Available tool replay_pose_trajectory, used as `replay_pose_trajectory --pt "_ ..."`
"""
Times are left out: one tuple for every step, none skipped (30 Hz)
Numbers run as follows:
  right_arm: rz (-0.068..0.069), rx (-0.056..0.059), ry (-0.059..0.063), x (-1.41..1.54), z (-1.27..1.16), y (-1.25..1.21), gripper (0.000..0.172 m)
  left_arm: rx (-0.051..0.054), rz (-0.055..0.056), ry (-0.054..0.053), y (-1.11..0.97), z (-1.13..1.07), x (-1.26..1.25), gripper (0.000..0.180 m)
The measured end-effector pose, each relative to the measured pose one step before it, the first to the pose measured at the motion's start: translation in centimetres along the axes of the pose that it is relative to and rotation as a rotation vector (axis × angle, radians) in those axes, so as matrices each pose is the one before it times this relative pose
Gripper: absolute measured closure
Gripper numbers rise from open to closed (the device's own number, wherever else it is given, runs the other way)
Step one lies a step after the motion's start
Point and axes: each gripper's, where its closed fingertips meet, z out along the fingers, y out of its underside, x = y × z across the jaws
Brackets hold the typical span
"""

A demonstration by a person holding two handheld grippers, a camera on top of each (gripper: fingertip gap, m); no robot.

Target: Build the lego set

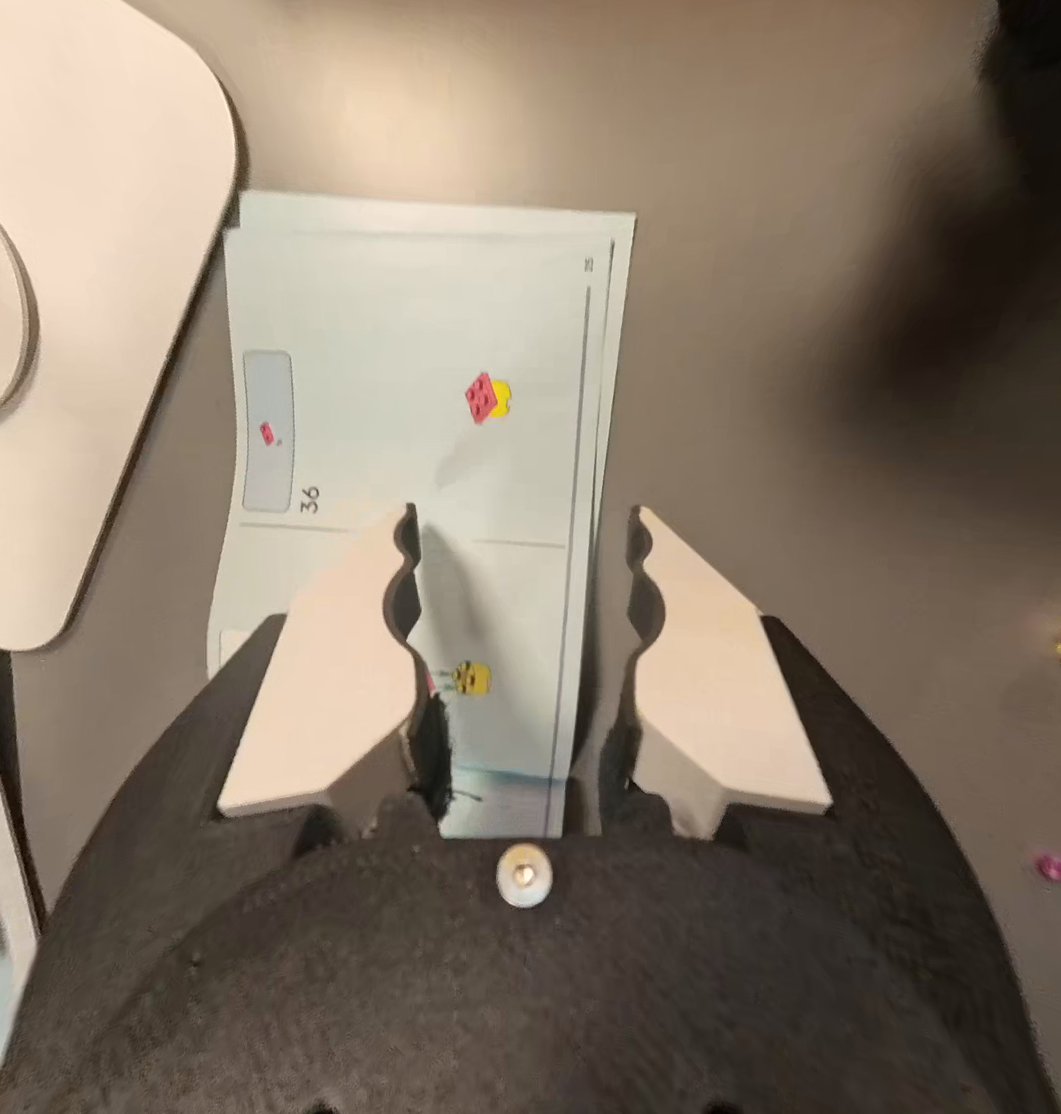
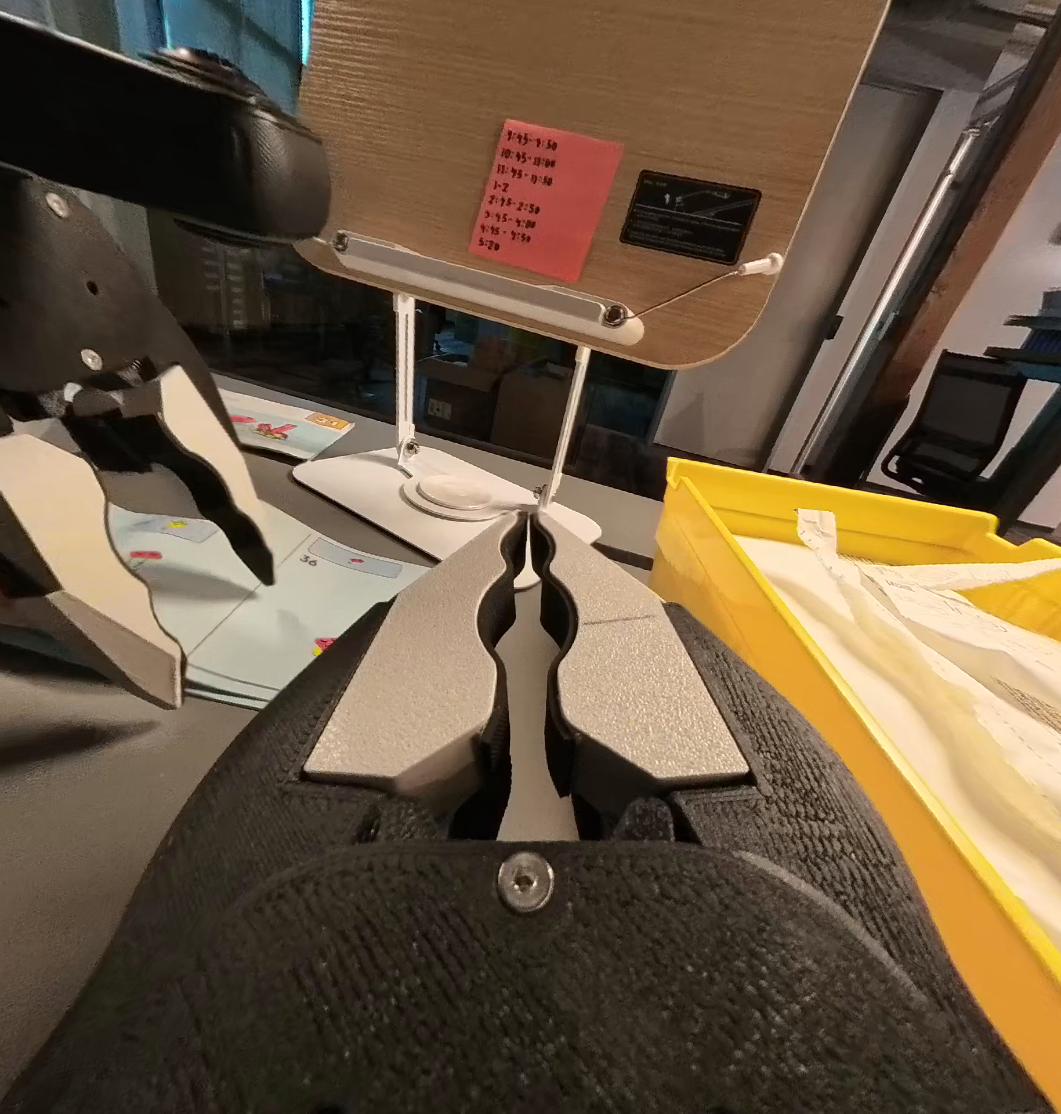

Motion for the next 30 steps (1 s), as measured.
replay_pose_trajectory --pt "0.0004 0.0007 -0.0044 -0.112 0.041 -0.018 0.172 -0.0148 -0.008 0.0036 0.454 -0.161 0.047 0.113" --pt "-0.0015 -0.0003 -0.0035 -0.107 0.038 -0.008 0.172 -0.0112 -0.0053 -0.0031 0.422 -0.127 -0.065 0.114" --pt "-0.0031 -0.0003 -0.0032 -0.105 0.037 -0.012 0.172 -0.0058 -0.0014 -0.0135 0.356 -0.168 -0.198 0.117" --pt "-0.0043 -0.0001 -0.0028 -0.097 0.016 -0.008 0.172 0.0006 -0.0004 -0.0215 0.276 -0.223 -0.31 0.123" --pt "-0.0041 0.0006 -0.0026 -0.086 0.001 -0.017 0.172 0.0039 -0.0042 -0.0195 0.237 -0.28 -0.308 0.127" --pt "-0.0031 0.0008 -0.002 -0.063 -0.002 -0.015 0.172 0.0078 -0.0115 -0.0059 0.18 -0.315 -0.139 0.129" --pt "-0.0019 0.0003 -0.0012 -0.037 -0.009 -0.013 0.172 0.0082 -0.0202 -0.0047 0.184 -0.372 -0.143 0.131" --pt "-0.0006 0.0002 -0.0007 -0.011 -0.006 -0.005 0.172 0.0099 -0.0226 -0.005 0.175 -0.444 -0.151 0.132" --pt "-0.0005 0.0001 -0.0007 -0.013 -0.007 -0.003 0.172 0.0149 -0.0244 -0.0025 0.125 -0.488 -0.12 0.134" --pt "-0.0024 -0.001 -0.0019 -0.046 0.01 0.006 0.172 0.0182 -0.0264 -0.0002 0.082 -0.498 -0.099 0.138" --pt "-0.0066 -0.0028 -0.0033 -0.099 0.032 0.028 0.172 0.0197 -0.0255 -0.0042 0.087 -0.479 -0.174 0.14" --pt "-0.0117 -0.0041 -0.005 -0.182 0.047 0.034 0.172 0.0209 -0.0215 -0.0069 0.071 -0.436 -0.204 0.142" --pt "-0.0169 -0.0056 -0.0089 -0.283 0.062 0.052 0.172 0.0215 -0.0182 -0.0097 0.092 -0.411 -0.231 0.144" --pt "-0.0215 -0.009 -0.0165 -0.447 0.115 0.082 0.172 0.0236 -0.0177 -0.0109 0.067 -0.383 -0.241 0.147" --pt "-0.025 -0.0162 -0.0284 -0.661 0.187 0.154 0.172 0.0238 -0.0136 -0.0051 -0.004 -0.297 -0.151 0.151" --pt "-0.024 -0.0292 -0.0489 -1.006 0.287 0.303 0.172 0.0036 -0.008 -0.0181 0.224 -0.27 -0.349 0.154" --pt "-0.0166 -0.0425 -0.0676 -1.283 0.404 0.432 0.172 0.002 -0.004 -0.0343 0.181 -0.226 -0.599 0.156" --pt "-0.005 -0.049 -0.0611 -1.14 0.482 0.487 0.172 0.0021 -0.0075 -0.014 0.057 -0.162 -0.312 0.156" --pt "0.0061 -0.0442 -0.0488 -0.893 0.479 0.423 0.171 -0.0001 -0.006 -0.0054 -0.005 -0.113 -0.174 0.158" --pt "0.0121 -0.0349 -0.0425 -0.708 0.428 0.316 0.168 -0.0033 0.0016 -0.011 0.019 -0.085 -0.257 0.158" --pt "0.0091 -0.0291 -0.0307 -0.465 0.385 0.283 0.163 -0.0047 0.001 -0.0152 0.031 -0.076 -0.322 0.158" --pt "-0.0019 -0.0241 -0.0211 -0.322 0.314 0.248 0.156 -0.0046 0.0007 -0.0128 0.086 -0.044 -0.253 0.159" --pt "-0.0128 -0.0176 -0.0172 -0.314 0.248 0.189 0.151 -0.0035 0.0002 -0.0091 0.147 -0.036 -0.18 0.159" --pt "-0.0228 -0.0096 -0.0106 -0.297 0.209 0.078 0.146 0.002 -0.0054 -0.0044 0.151 -0.035 -0.062 0.16" --pt "-0.034 0.0016 -0.0038 -0.291 0.208 -0.107 0.143 0.0056 -0.0093 0.0012 0.181 -0.02 0.027 0.16" --pt "-0.0416 0.009 0.0045 -0.252 0.224 -0.234 0.143 0.0064 -0.0125 0.0032 0.237 -0.006 0.058 0.16" --pt "-0.047 0.0074 0.0087 -0.24 0.287 -0.228 0.142 0.0066 -0.0143 0.0037 0.271 -0.011 0.04 0.16" --pt "-0.0525 0.0049 0.0099 -0.257 0.376 -0.216 0.141 0.0063 -0.0159 0.0025 0.305 -0.025 -0.019 0.16" --pt "-0.0557 0.0044 0.0093 -0.298 0.421 -0.22 0.142 0.0095 -0.0164 -0.0008 0.261 -0.077 -0.088 0.16" --pt "-0.0548 0.0009 0.0004 -0.427 0.474 -0.183 0.142 0.0122 -0.0165 -0.0051 0.242 -0.116 -0.202 0.16"
